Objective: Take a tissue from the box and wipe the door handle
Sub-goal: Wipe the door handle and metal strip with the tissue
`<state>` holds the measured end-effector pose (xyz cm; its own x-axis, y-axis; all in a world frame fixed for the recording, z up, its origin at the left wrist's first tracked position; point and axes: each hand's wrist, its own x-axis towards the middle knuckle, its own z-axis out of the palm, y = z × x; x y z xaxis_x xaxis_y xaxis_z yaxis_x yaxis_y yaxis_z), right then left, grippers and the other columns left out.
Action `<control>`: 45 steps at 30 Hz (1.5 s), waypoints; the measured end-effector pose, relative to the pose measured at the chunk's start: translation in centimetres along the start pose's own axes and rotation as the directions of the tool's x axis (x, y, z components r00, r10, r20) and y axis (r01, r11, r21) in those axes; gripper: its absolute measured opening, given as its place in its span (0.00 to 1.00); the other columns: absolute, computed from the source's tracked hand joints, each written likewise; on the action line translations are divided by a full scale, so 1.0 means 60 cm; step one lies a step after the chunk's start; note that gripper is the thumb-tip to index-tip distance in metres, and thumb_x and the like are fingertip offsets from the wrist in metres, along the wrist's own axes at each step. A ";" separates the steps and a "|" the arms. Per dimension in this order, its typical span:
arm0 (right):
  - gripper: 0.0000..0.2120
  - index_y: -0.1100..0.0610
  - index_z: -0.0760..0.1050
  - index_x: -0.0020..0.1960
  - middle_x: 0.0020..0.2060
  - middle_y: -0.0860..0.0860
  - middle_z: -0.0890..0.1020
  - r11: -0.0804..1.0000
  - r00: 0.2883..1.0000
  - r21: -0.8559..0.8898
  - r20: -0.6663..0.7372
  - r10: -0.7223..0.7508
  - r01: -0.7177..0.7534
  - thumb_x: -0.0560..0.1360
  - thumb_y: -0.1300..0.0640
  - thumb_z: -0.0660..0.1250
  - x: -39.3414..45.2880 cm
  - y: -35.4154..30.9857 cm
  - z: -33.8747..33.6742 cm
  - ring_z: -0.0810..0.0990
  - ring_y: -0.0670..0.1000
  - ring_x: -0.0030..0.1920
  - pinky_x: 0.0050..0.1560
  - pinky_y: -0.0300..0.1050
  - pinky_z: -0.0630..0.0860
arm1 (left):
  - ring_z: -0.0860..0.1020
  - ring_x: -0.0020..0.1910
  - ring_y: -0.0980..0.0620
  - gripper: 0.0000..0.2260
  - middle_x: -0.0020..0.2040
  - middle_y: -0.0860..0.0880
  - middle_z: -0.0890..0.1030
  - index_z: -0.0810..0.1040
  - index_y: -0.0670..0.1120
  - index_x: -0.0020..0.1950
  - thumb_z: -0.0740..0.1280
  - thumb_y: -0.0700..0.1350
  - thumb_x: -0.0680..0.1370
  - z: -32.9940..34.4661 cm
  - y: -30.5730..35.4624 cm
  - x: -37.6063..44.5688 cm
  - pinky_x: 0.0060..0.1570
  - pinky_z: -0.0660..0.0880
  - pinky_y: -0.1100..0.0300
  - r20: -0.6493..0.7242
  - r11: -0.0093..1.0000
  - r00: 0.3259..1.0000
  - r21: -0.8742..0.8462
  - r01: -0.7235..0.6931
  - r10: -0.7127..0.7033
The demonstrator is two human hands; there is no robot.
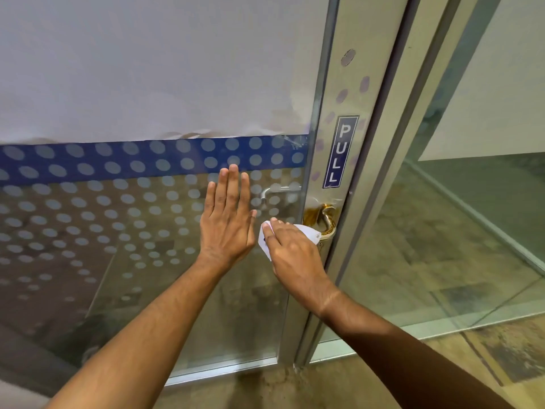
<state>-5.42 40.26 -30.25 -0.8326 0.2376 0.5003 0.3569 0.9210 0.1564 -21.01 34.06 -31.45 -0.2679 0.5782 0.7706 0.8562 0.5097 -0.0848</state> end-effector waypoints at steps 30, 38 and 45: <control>0.19 0.67 0.78 0.61 0.54 0.61 0.82 0.975 0.967 0.223 -0.250 0.041 0.016 0.74 0.66 0.55 -0.055 0.043 0.028 0.81 0.60 0.57 0.63 0.56 0.73 | 0.27 0.77 0.47 0.39 0.76 0.46 0.23 0.27 0.44 0.77 0.53 0.56 0.82 0.036 0.016 0.009 0.76 0.30 0.49 -0.049 0.997 0.997 -0.045 0.065 -0.067; 0.25 0.68 0.76 0.63 0.60 0.62 0.80 0.962 0.960 0.240 -0.216 0.180 -0.127 0.67 0.72 0.57 -0.083 0.105 0.029 0.77 0.60 0.63 0.66 0.58 0.71 | 0.28 0.77 0.47 0.40 0.77 0.46 0.24 0.29 0.44 0.78 0.55 0.57 0.81 0.037 0.013 0.009 0.76 0.29 0.50 -0.052 0.997 0.996 -0.044 0.068 -0.070; 0.23 0.64 0.73 0.67 0.63 0.62 0.76 0.903 0.928 0.224 0.008 0.373 -0.366 0.72 0.66 0.72 -0.055 0.132 0.024 0.81 0.63 0.54 0.46 0.56 0.83 | 0.27 0.77 0.47 0.41 0.76 0.47 0.23 0.27 0.44 0.77 0.55 0.57 0.81 0.035 0.016 0.009 0.75 0.28 0.50 -0.035 0.996 0.997 -0.042 0.074 -0.076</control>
<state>-0.45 47.20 -31.92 -0.6425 0.5668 0.5156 0.5319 0.8143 -0.2323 -21.27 36.18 -32.41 -0.3165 0.5154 0.7964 0.8516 0.5243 -0.0008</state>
